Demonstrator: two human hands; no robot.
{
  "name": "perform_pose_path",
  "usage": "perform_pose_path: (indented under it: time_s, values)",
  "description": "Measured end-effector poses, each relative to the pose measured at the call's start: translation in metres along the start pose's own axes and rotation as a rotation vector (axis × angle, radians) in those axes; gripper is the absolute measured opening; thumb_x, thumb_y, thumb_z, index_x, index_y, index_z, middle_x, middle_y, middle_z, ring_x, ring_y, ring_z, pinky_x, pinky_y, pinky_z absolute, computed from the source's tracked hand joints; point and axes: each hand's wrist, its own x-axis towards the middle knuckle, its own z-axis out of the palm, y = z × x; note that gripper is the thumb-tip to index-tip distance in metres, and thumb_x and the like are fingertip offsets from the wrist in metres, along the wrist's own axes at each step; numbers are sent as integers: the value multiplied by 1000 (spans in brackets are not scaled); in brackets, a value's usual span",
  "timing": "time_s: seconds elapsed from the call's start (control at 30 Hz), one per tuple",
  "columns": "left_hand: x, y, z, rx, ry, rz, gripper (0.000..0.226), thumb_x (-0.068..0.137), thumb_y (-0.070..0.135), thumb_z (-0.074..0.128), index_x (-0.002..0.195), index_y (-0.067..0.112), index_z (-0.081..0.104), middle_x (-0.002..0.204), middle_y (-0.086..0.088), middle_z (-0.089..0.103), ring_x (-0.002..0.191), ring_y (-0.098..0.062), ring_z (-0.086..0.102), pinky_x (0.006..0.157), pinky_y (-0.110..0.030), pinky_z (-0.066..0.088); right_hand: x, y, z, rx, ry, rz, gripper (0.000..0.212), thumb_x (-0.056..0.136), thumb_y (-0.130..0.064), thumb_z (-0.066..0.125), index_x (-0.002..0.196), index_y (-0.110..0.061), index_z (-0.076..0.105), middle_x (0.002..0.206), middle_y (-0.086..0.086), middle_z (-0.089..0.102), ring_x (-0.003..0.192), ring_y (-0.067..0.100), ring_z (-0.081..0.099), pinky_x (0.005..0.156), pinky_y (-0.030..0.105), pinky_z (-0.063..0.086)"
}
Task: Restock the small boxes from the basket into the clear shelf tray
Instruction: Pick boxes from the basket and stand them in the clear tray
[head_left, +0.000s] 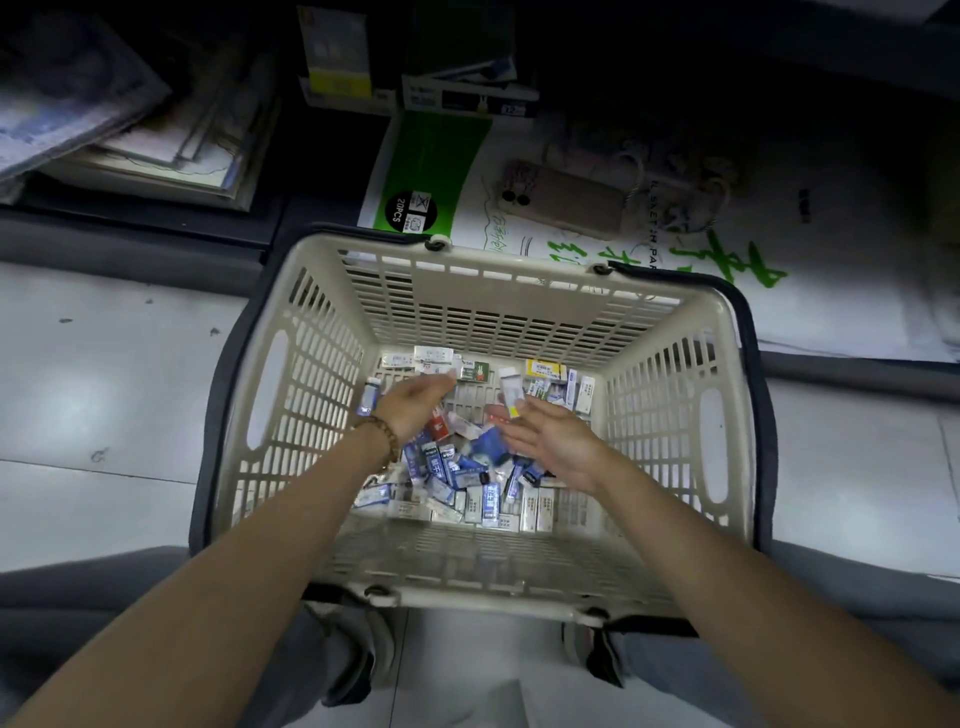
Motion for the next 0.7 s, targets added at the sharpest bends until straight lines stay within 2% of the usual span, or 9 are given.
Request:
perform_pose_path:
  time_s: [0.07,0.17,0.23,0.3,0.37,0.47,0.57,0.63,0.7]
  values:
    - [-3,4,14,-125,-173,-53,47,81,62,49,99,23,66,103,6,65,97,-14,60,88,-32,48,-1,-4,14,11,-94,15,50,98,-23,47,141,-5,31,125,17,60,104,21,66,83,24,55]
    - [0,1,19,-278,-94,-79,27,90,37,53,94,16,68,93,-5,69,83,-16,65,72,-27,55,0,-7,20,-210,-150,-8,32,99,-30,42,124,-12,53,114,10,66,101,17,67,82,25,56]
    - [4,-3,11,-368,17,-91,19,94,24,50,94,13,66,97,-7,69,83,-18,65,67,-27,58,2,-6,4,-393,40,-96,24,100,-29,41,104,-18,62,106,5,67,94,16,65,81,24,53]
    - [7,-8,-2,-459,54,-136,18,95,20,48,96,10,63,94,-7,68,82,-19,66,60,-26,58,4,-3,-24,-559,366,-154,19,99,-23,43,90,-19,59,95,4,61,86,20,57,73,23,46]
    - [8,-18,-14,-310,30,-191,23,97,24,44,94,9,61,92,-7,66,78,-18,65,57,-23,57,3,7,-51,-757,514,-51,20,97,-25,47,111,-13,56,109,11,53,95,23,56,70,22,42]
    - [5,-31,-16,-52,-94,-300,31,100,28,36,82,8,52,83,-8,61,69,-17,60,56,-26,56,4,26,-58,-904,380,187,71,89,-29,62,147,-20,22,151,14,22,134,34,32,98,32,39]
    - [3,-42,-9,31,-184,-367,31,100,30,34,87,7,50,89,-11,60,75,-23,61,75,-39,53,7,39,-33,-829,225,210,103,83,-22,70,150,-22,-9,156,14,7,139,35,25,95,37,44]
    - [4,-44,-7,122,-221,-337,28,100,31,34,94,8,49,107,-15,57,88,-30,62,81,-46,51,8,40,-27,-734,161,142,96,86,-17,67,151,-23,-4,157,13,10,140,32,25,98,35,42]
    - [3,-44,-3,105,-236,-304,26,100,31,34,93,10,48,115,-14,52,89,-28,61,75,-41,52,7,33,-29,-609,7,74,73,91,-12,58,149,-28,17,153,10,26,133,27,38,101,34,42]
